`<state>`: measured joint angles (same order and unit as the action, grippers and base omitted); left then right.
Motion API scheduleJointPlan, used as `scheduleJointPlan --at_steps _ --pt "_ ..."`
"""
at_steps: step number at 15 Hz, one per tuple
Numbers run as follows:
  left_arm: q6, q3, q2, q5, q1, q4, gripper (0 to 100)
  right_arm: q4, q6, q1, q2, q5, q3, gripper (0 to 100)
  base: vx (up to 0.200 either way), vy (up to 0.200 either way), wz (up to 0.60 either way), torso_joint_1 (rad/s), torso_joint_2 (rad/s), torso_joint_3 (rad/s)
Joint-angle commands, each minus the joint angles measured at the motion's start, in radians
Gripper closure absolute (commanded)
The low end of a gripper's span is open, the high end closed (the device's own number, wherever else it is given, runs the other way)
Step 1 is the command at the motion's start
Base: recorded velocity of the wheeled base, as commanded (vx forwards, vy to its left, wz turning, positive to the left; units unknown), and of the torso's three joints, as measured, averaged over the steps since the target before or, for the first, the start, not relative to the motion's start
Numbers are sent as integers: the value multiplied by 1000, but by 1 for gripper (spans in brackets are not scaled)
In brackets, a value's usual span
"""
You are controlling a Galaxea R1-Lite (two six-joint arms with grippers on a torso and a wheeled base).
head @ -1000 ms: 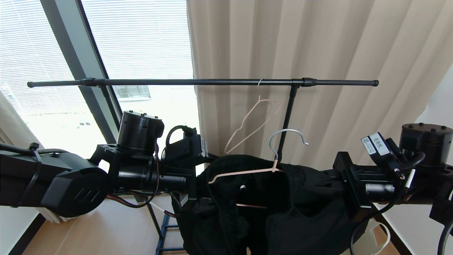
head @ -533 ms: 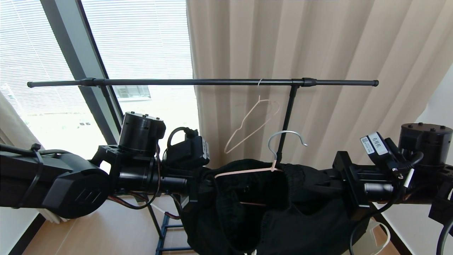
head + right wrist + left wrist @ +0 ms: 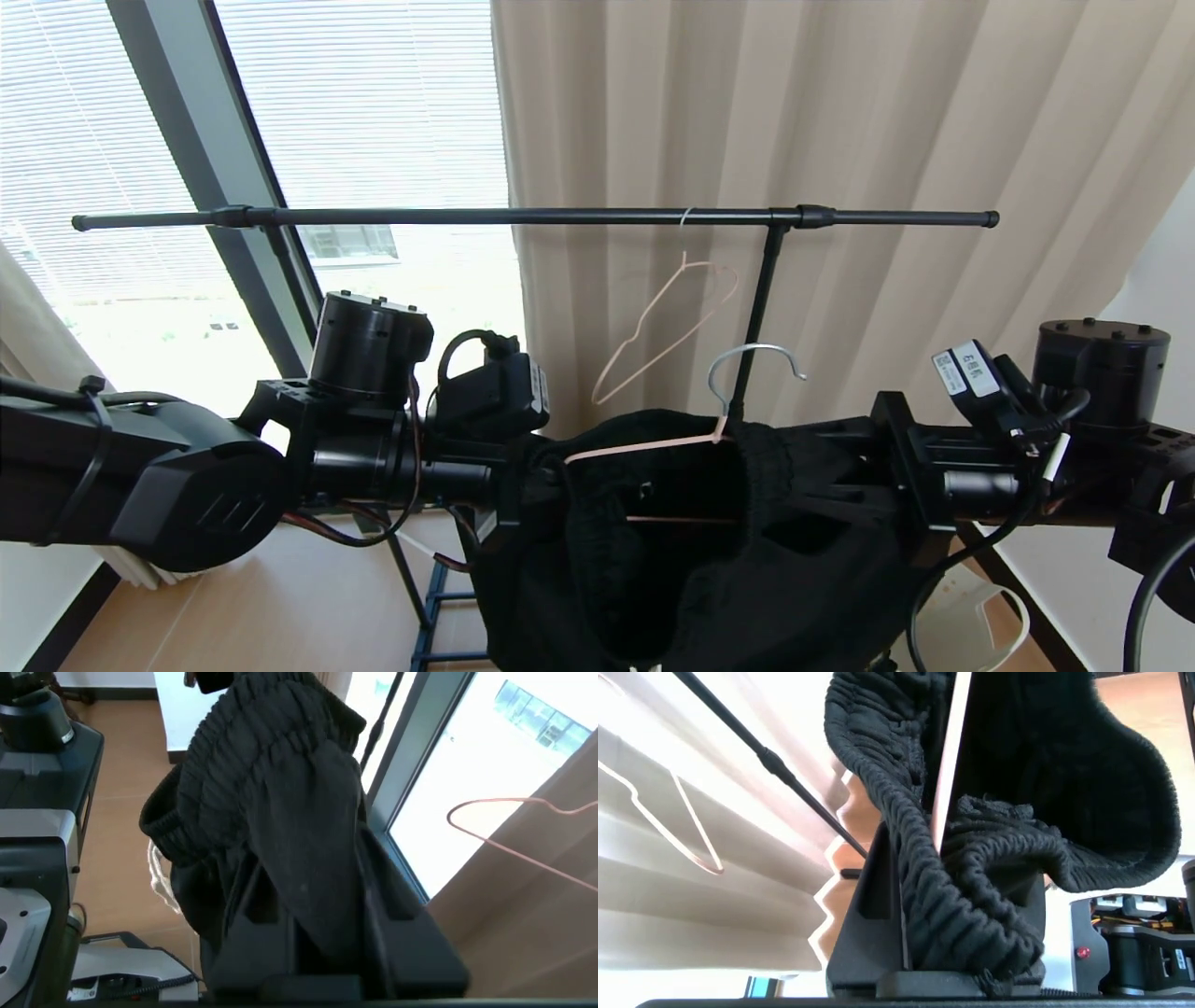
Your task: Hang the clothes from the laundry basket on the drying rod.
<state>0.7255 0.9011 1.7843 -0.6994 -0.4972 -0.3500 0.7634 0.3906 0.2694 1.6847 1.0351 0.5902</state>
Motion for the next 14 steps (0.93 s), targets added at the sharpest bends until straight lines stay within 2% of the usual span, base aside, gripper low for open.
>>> scheduleJointPlan --at_steps 1,14 --pt "0 -5 -5 0 12 0 100 -1 1 -7 3 0 -1 0 0 0 0 0 0 0" --pt "-1 -125 -161 -6 157 -1 100 1 4 -111 3 11 16 0 0 0 0 0 0 0"
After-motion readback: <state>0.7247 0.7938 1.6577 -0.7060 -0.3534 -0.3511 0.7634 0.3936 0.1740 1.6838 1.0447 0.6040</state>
